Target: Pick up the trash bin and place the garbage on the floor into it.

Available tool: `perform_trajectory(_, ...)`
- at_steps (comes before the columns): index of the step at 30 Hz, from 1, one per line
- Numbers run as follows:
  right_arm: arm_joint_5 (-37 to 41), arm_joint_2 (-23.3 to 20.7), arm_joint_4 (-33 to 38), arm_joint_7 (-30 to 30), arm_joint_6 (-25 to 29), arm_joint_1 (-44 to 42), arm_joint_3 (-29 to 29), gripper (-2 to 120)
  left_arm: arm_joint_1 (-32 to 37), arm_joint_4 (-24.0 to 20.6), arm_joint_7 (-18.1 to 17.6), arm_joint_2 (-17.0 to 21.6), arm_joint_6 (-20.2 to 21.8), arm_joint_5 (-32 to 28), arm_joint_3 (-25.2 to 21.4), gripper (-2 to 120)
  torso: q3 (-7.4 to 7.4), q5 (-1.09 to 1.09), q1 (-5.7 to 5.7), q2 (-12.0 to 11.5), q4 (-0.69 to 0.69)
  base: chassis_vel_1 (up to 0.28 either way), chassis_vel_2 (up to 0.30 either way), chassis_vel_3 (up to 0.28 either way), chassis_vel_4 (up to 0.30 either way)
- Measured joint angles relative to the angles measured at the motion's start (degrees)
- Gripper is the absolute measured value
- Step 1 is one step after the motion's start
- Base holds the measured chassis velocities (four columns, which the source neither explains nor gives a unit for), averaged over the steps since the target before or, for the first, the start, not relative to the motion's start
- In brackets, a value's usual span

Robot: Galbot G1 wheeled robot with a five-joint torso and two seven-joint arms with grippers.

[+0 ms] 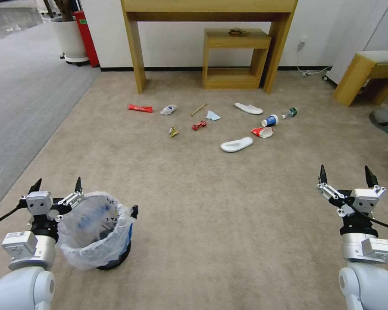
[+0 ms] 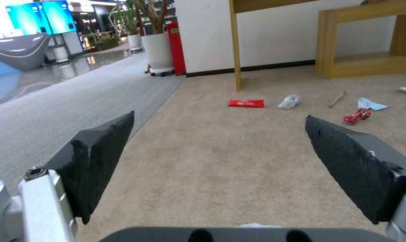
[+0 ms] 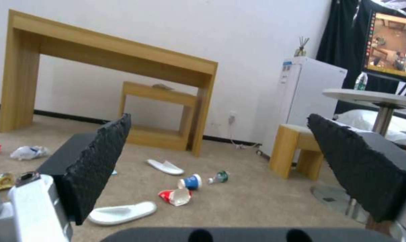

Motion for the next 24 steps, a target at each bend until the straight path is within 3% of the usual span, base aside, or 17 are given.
perform_trajectory(24,0.04,0.09,0.19,-0.07,0.40,-0.04,0.04,100,0.20,-0.16,0.17,0.07,0.05,-0.02,-0.06,100,0.00,0.01,0.00,0.00,-0.01,0.113,0.113,-0.119,-0.117)
